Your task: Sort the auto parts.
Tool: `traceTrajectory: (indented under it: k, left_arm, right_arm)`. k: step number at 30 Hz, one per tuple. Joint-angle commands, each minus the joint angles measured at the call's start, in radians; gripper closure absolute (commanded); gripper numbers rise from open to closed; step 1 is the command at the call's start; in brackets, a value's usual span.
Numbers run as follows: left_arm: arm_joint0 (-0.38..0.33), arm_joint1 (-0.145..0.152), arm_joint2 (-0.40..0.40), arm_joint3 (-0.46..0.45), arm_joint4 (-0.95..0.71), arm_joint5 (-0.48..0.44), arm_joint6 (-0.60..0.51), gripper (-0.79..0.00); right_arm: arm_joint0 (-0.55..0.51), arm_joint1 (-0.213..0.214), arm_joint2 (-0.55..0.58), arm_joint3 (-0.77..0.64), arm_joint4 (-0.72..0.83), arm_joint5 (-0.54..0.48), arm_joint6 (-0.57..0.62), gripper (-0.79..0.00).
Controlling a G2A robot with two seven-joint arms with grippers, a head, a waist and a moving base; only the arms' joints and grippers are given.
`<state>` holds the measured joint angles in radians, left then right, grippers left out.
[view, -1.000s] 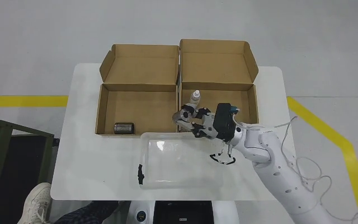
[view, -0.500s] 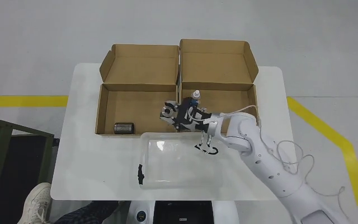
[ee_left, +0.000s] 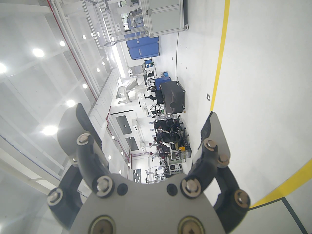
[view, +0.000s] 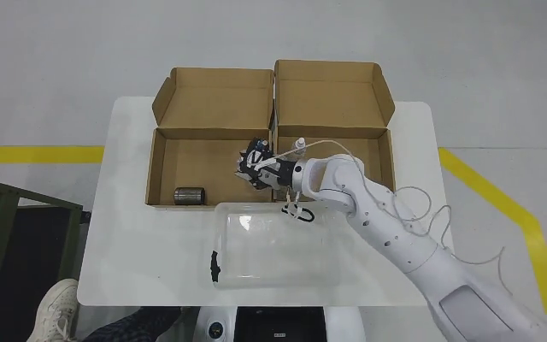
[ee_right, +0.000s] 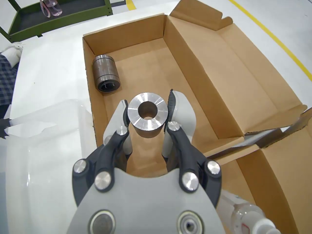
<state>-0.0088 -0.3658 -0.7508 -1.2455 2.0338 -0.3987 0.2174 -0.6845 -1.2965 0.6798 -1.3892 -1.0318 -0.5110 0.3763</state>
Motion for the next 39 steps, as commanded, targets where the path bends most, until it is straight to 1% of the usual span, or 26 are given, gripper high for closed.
traceTrajectory:
  k: [1,7,8,10,14,17,19,23,26,31,33,36,37,39]
  left_arm:
    - [0.000,0.000,0.000,0.000,0.000,0.000,0.000,-0.785]
    - [0.000,0.000,0.000,0.000,0.000,0.000,0.000,-0.785]
    - [0.000,0.000,0.000,0.000,0.000,0.000,0.000,-0.785]
    - [0.000,0.000,0.000,0.000,0.000,0.000,0.000,-0.785]
    - [0.000,0.000,0.000,0.000,0.000,0.000,0.000,-0.785]
    - [0.000,0.000,0.000,0.000,0.000,0.000,0.000,-0.785]
    - [0.000,0.000,0.000,0.000,0.000,0.000,0.000,-0.785]
    - [0.000,0.000,0.000,0.000,0.000,0.000,0.000,-0.785]
    - [0.000,0.000,0.000,0.000,0.000,0.000,0.000,-0.785]
    - [0.000,0.000,0.000,0.000,0.000,0.000,0.000,-0.785]
    - [0.000,0.000,0.000,0.000,0.000,0.000,0.000,-0.785]
    - [0.000,0.000,0.000,0.000,0.000,0.000,0.000,-0.785]
    - [0.000,0.000,0.000,0.000,0.000,0.000,0.000,-0.785]
    - [0.000,0.000,0.000,0.000,0.000,0.000,0.000,-0.785]
  right_arm:
    - [0.015,-0.010,-0.014,0.024,0.004,0.004,0.007,0.000]
    - [0.059,-0.044,-0.060,0.099,0.004,0.017,0.042,0.000]
    - [0.067,-0.052,-0.069,0.117,0.006,0.022,0.048,-0.015]
    - [0.080,-0.063,-0.081,0.144,0.004,0.027,0.050,-0.099]
    - [0.098,-0.082,-0.100,0.184,0.002,0.028,0.051,-0.222]
    - [0.110,-0.098,-0.112,0.213,0.002,0.027,0.057,-0.289]
    - [0.116,-0.104,-0.117,0.227,0.001,0.025,0.060,-0.323]
    - [0.128,-0.119,-0.124,0.258,-0.009,0.023,0.060,-0.363]
    - [0.132,-0.126,-0.125,0.270,-0.014,0.021,0.056,-0.357]
    - [0.129,-0.129,-0.109,0.244,-0.032,0.010,0.038,-0.388]
    - [0.122,-0.124,-0.094,0.214,-0.042,0.004,0.033,-0.425]
    - [0.099,-0.110,-0.059,0.150,-0.056,-0.005,0.026,-0.468]
    - [0.087,-0.104,-0.044,0.124,-0.060,-0.009,0.025,-0.468]
    - [0.057,-0.088,-0.010,0.064,-0.071,-0.020,0.023,-0.502]
